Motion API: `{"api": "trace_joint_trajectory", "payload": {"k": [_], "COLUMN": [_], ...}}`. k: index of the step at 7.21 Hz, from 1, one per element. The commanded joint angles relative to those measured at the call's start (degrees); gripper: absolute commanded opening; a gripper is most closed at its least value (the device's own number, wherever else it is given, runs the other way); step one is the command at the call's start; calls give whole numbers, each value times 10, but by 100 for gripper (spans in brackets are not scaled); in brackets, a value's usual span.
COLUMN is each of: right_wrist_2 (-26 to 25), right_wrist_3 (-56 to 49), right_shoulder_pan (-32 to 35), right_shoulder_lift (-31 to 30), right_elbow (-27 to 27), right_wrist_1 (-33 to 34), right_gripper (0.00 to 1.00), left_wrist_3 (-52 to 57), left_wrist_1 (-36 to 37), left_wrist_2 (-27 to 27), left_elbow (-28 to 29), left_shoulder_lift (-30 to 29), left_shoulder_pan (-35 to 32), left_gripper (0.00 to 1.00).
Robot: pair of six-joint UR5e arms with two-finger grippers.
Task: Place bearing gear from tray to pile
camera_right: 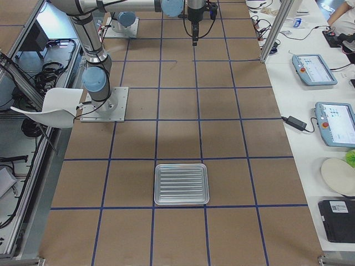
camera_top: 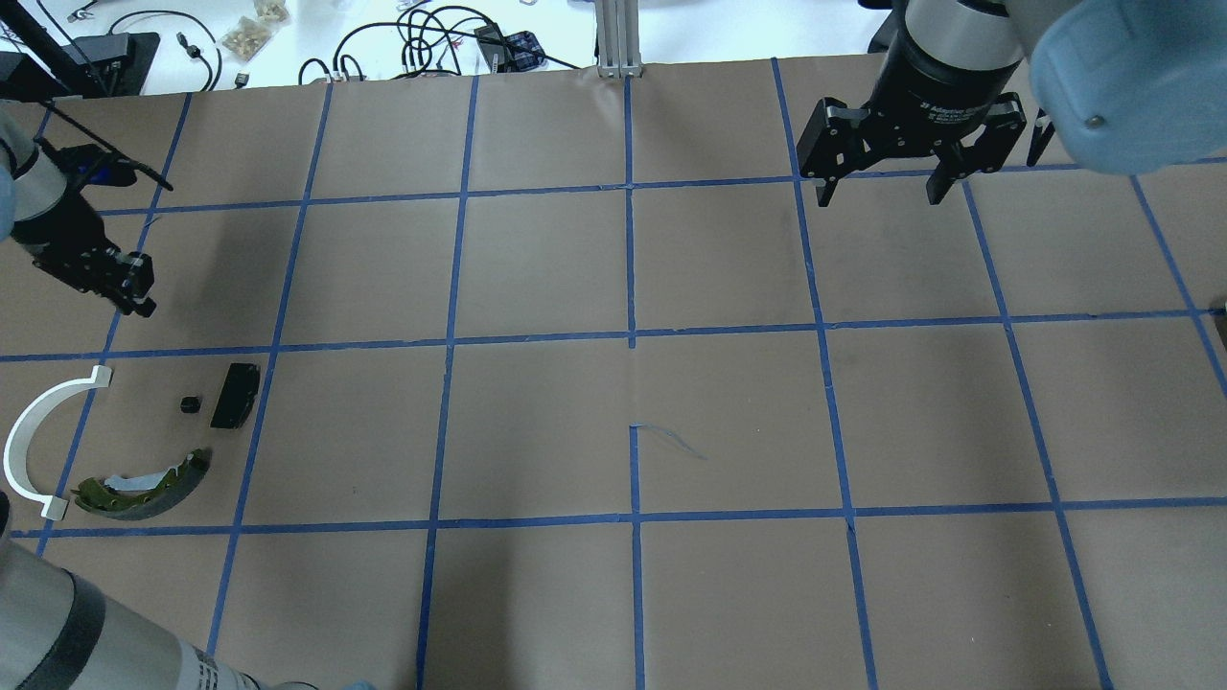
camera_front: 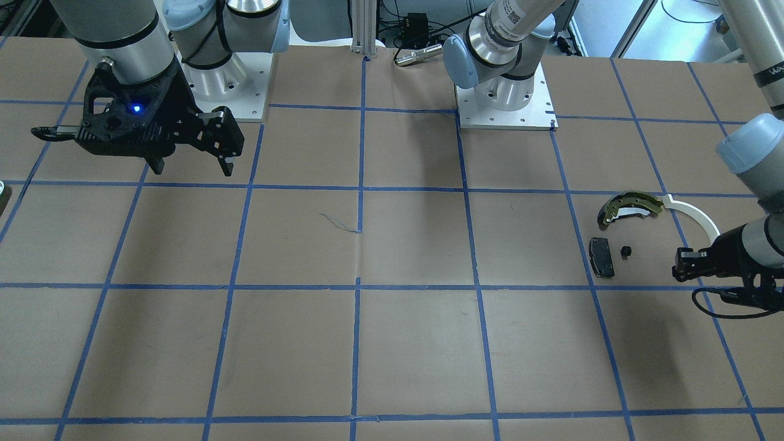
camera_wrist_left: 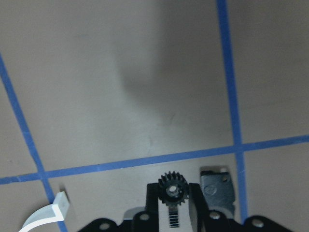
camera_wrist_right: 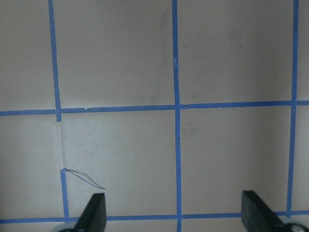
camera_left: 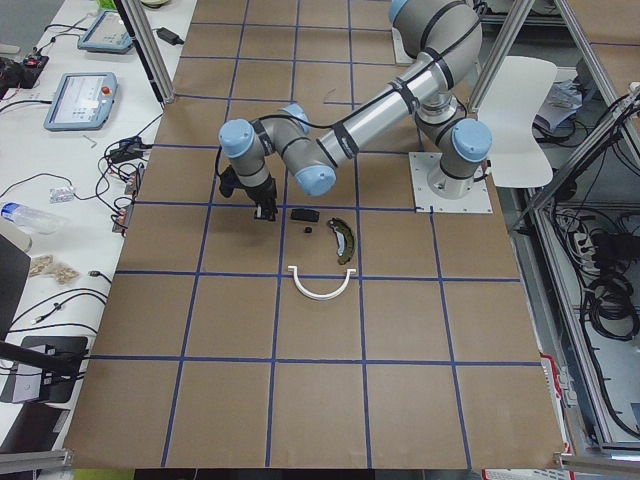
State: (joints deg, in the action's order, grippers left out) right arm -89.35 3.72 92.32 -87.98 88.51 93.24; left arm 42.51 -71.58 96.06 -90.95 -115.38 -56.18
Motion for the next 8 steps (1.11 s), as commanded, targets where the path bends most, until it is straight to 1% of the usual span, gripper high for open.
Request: {"api": "trace_joint_trajectory", "payload": {"k": [1,2,3,6,8], "right_wrist_2": [8,9,10,9,9], "right_wrist_3": [0,0,0,-1,-3], "right_shoulder_pan": [0,0,0,0,0], "right_shoulder_lift": [0,0,0,0,0], "right_elbow": [1,1,1,1,1], "right_wrist_1": [1,2,2,2,2], "right_gripper": [100,100,100,100,100], "left_wrist_3": [25,26,25,28,28], "left_wrist_1": [14,34,37,35,36], "left_wrist_2": [-3,-2,-3,-8,-7], "left_elbow": [-48,-71,-86,-99,-119], "left_shoulder_lift": [3,7,9,11,13], "left_shoulder_pan": [28,28,29,27,27], "left_gripper": [0,0,0,0,0]}}
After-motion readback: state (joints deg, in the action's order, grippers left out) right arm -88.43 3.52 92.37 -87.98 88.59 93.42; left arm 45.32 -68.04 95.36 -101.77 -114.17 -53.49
